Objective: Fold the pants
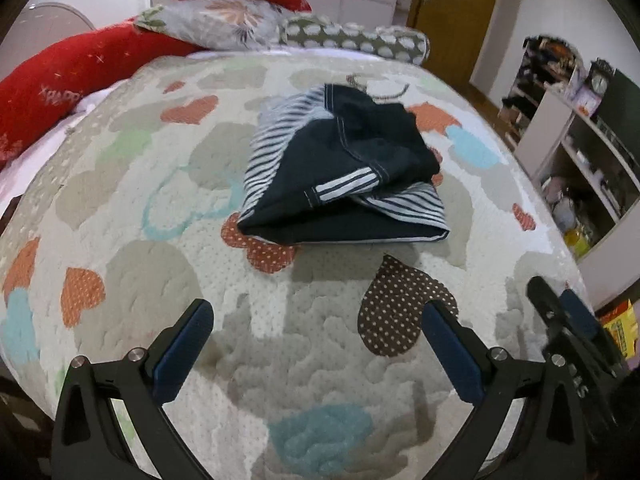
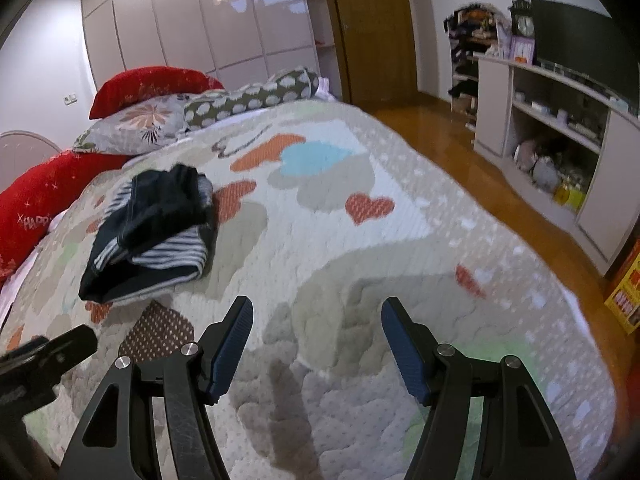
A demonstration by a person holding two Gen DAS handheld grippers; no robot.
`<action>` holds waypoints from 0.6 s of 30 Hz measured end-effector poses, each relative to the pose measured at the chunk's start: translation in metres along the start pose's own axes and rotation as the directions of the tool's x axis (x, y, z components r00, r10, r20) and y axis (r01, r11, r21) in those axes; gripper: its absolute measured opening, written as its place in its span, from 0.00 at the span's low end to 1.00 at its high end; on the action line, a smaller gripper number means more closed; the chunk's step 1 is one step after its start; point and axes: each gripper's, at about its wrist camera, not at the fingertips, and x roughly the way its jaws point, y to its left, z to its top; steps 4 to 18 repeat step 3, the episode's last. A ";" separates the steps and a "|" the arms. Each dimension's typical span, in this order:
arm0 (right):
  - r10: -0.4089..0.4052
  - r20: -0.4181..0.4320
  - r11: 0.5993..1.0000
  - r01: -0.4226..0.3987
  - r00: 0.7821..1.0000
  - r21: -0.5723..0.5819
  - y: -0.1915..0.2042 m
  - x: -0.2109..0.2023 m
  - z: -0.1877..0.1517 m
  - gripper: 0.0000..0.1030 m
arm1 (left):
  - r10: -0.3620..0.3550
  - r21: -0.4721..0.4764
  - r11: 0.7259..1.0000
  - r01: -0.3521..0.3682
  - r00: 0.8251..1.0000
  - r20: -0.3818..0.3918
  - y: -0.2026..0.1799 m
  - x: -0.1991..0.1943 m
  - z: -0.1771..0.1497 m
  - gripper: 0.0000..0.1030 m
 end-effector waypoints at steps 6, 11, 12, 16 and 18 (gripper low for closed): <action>0.002 0.005 1.000 -0.002 1.000 -0.021 0.002 -0.001 0.003 0.70 | 0.035 0.003 0.999 -0.035 0.999 -0.019 0.001 0.010 0.004 1.00; 0.002 0.005 1.000 -0.002 1.000 -0.021 0.002 -0.001 0.003 0.70 | 0.035 0.003 0.999 -0.035 0.999 -0.019 0.001 0.010 0.004 1.00; 0.002 0.005 1.000 -0.002 1.000 -0.021 0.002 -0.001 0.003 0.70 | 0.035 0.003 0.999 -0.035 0.999 -0.019 0.001 0.010 0.004 1.00; 0.002 0.005 1.000 -0.002 1.000 -0.021 0.002 -0.001 0.003 0.70 | 0.035 0.003 0.999 -0.035 0.999 -0.019 0.001 0.010 0.004 1.00; 0.002 0.005 1.000 -0.002 1.000 -0.021 0.002 -0.001 0.003 0.70 | 0.035 0.003 0.999 -0.035 0.999 -0.019 0.001 0.010 0.004 1.00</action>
